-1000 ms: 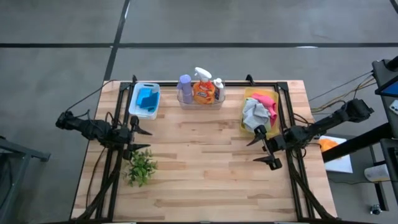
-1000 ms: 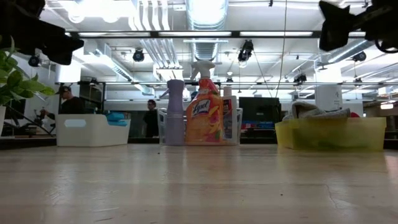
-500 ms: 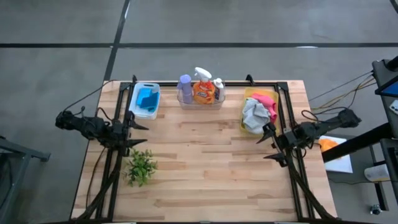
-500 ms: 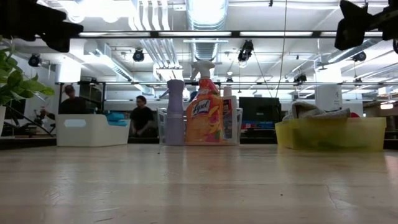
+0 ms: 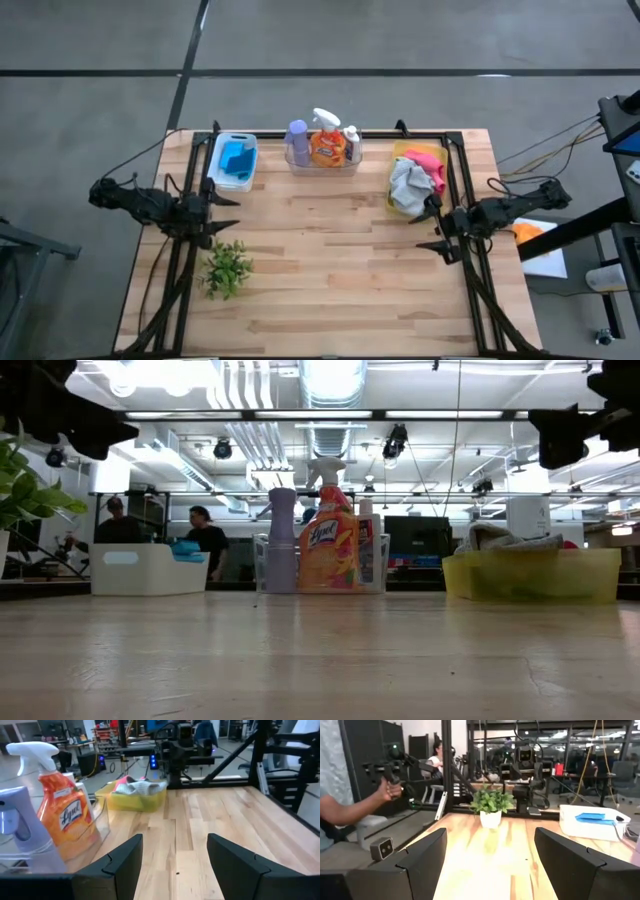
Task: Pick & Place Kitchen Items
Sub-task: Return to Home Position
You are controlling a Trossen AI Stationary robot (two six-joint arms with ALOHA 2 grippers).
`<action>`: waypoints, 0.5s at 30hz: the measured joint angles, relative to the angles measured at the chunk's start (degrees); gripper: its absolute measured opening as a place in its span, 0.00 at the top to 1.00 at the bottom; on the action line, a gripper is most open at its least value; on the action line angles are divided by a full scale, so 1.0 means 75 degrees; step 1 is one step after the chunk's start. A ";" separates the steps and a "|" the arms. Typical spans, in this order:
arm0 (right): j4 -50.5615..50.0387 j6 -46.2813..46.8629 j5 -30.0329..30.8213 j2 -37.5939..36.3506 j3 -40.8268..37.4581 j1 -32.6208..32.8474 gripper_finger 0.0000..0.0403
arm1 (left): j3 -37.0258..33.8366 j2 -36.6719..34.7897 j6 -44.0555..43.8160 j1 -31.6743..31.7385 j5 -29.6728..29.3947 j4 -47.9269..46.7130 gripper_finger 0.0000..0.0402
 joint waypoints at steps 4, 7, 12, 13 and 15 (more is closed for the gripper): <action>-0.0124 0.0037 0.0145 0.0003 0.0000 0.0001 0.24 | -0.0042 0.0000 0.0003 0.0000 -0.0030 -0.0014 0.44; -0.0137 0.0023 0.0196 0.0000 0.0000 0.0003 0.24 | -0.0043 0.0000 0.0002 0.0000 -0.0023 -0.0007 0.44; -0.0332 0.0049 0.0292 0.0001 -0.0003 0.0003 0.24 | -0.0096 0.0000 -0.0122 0.0000 0.0144 -0.0032 0.44; -0.0364 0.0056 0.0309 0.0001 -0.0003 0.0003 0.24 | -0.0126 0.0000 -0.0152 0.0000 0.0222 -0.0039 0.44; -0.0364 0.0070 0.0311 0.0003 -0.0003 0.0003 0.24 | -0.0220 0.0000 -0.0269 0.0000 0.0263 0.0005 0.44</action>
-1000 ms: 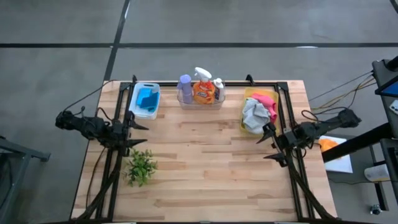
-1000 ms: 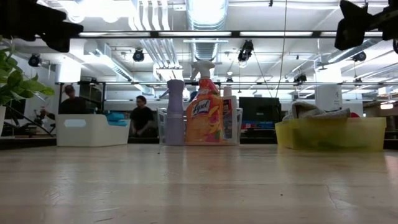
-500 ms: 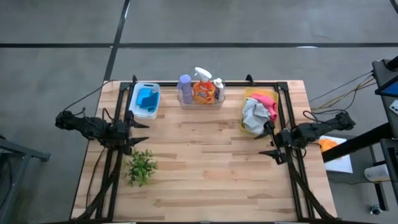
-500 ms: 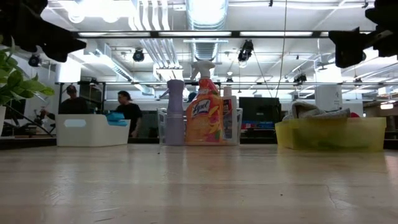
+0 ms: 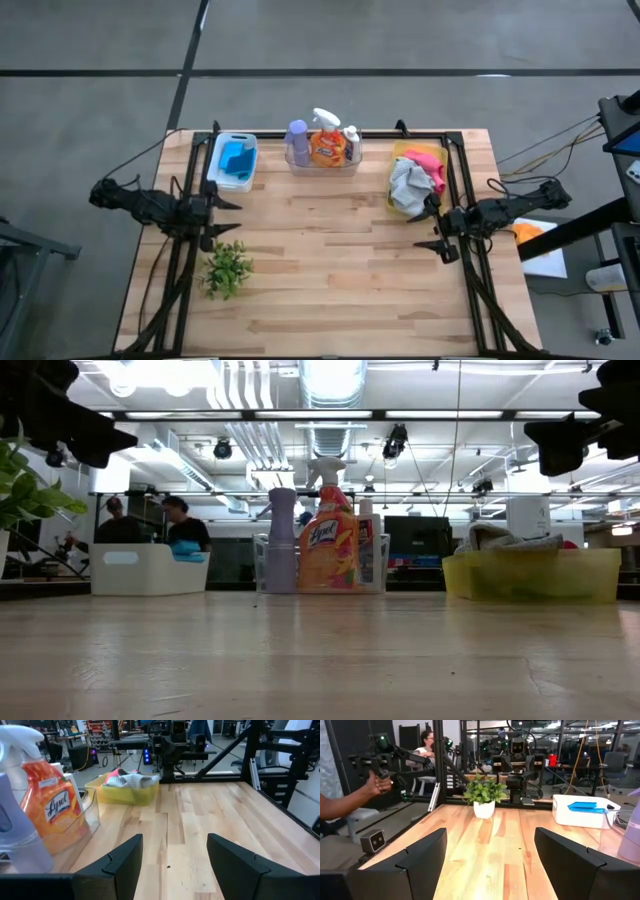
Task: Pick & Place Kitchen Items
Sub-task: Return to Home Position
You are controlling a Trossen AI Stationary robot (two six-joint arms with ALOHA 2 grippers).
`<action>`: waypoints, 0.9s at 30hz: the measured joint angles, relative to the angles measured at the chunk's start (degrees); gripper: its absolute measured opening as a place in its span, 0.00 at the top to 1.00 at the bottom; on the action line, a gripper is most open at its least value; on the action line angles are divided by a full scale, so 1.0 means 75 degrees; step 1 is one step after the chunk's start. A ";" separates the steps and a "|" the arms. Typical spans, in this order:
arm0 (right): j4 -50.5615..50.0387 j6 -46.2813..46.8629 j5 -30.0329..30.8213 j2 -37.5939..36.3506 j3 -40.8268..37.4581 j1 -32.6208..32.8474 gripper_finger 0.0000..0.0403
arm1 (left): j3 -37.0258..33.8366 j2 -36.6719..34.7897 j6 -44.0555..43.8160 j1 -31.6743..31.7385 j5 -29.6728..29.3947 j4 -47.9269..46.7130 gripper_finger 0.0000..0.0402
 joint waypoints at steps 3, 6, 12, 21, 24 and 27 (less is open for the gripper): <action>-0.0002 0.0005 0.0023 0.0000 0.0000 0.0000 0.24 | -0.0238 0.0000 -0.0106 0.0000 0.0004 0.0251 0.44; -0.0006 0.0028 0.0026 0.0000 0.0000 0.0000 0.24 | -0.0578 0.0000 -0.0233 -0.0003 0.0029 0.0752 0.44; -0.0026 0.0090 0.0031 0.0000 0.0002 0.0000 0.24 | -0.1241 0.0003 -0.0235 0.0000 0.0224 0.1955 0.44; -0.0032 0.0140 0.0079 0.0035 0.0000 -0.0010 0.24 | -0.1468 0.0000 -0.0067 0.0003 0.1775 0.2764 0.44; -0.0026 -0.0203 0.0080 0.0035 0.0000 -0.0015 0.24 | -0.1573 0.0000 0.0001 0.0027 0.1860 0.2964 0.44; -0.0018 -0.0326 0.0085 0.0058 0.0000 -0.0015 0.24 | -0.1591 0.0000 0.0178 0.0075 0.1863 0.3048 0.44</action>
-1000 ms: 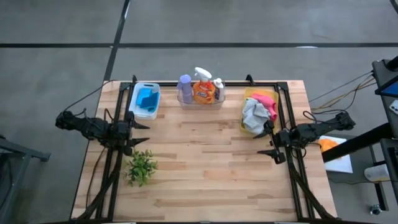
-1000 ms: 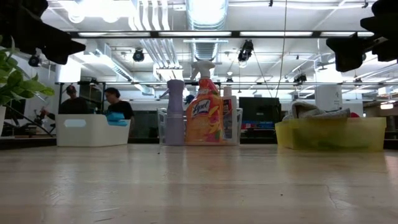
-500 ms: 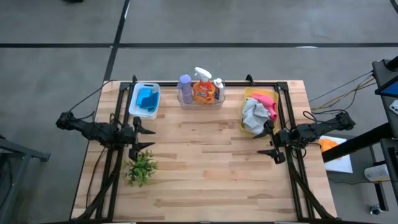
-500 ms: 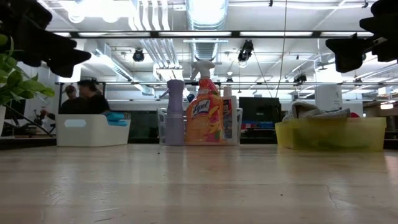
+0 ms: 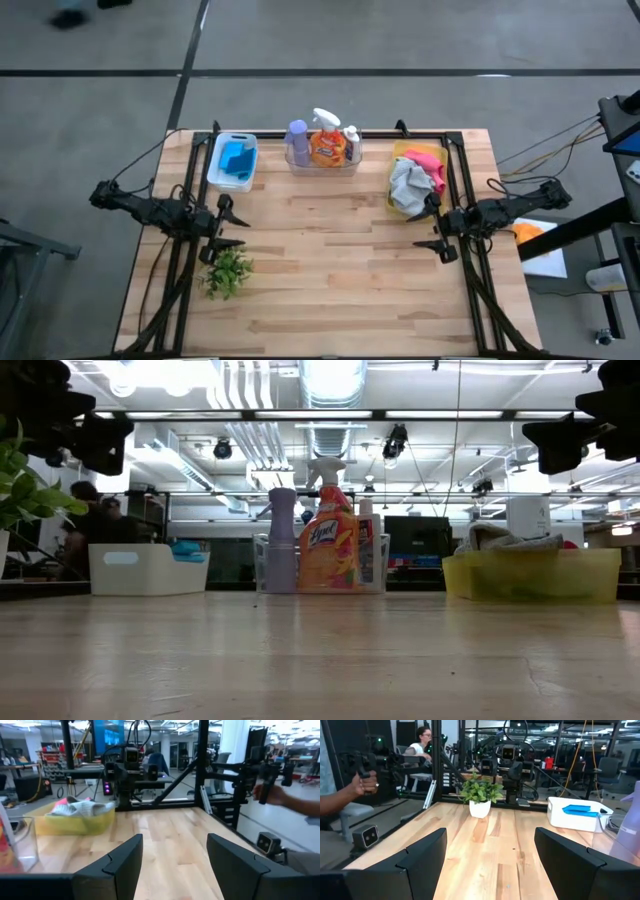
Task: Pick & Place Kitchen Items
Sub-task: Return to Home Position
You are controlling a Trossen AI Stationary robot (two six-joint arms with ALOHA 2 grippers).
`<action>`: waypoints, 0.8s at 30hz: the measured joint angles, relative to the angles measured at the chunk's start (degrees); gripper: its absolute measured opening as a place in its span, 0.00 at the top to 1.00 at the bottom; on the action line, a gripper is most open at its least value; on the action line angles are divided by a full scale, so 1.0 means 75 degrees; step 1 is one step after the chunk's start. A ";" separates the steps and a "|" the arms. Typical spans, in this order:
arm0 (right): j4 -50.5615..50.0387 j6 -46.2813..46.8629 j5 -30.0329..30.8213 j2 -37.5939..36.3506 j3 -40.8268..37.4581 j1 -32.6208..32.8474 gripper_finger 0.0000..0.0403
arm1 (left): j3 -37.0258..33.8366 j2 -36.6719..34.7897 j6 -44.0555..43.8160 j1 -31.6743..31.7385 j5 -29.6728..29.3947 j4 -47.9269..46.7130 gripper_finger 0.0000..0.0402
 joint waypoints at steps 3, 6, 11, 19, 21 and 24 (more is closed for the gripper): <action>0.0014 -0.0020 0.0016 0.0013 0.0003 0.0000 0.24 | 0.0006 0.0000 0.0326 0.0027 -0.0028 0.0003 0.44; -0.0007 -0.0026 0.0033 0.0033 0.0035 0.0000 0.24 | 0.0006 0.0000 0.0528 0.0024 -0.0094 -0.0018 0.44; 0.0002 -0.0033 0.0047 0.0056 0.0124 0.0000 0.24 | 0.0012 0.0037 0.0409 0.0024 -0.0338 -0.0044 0.44; 0.0018 -0.0032 0.0041 0.0044 0.0146 0.0000 0.24 | 0.0020 0.0035 0.0421 0.0024 -0.0344 -0.0079 0.44; 0.0026 -0.0032 0.0020 0.0044 0.0152 0.0000 0.24 | 0.0021 0.0035 0.0768 0.0025 -0.0347 -0.0079 0.44; 0.0032 -0.0030 0.0015 0.0044 0.0152 0.0000 0.24 | 0.0023 0.0035 0.0893 0.0026 -0.0347 -0.0085 0.44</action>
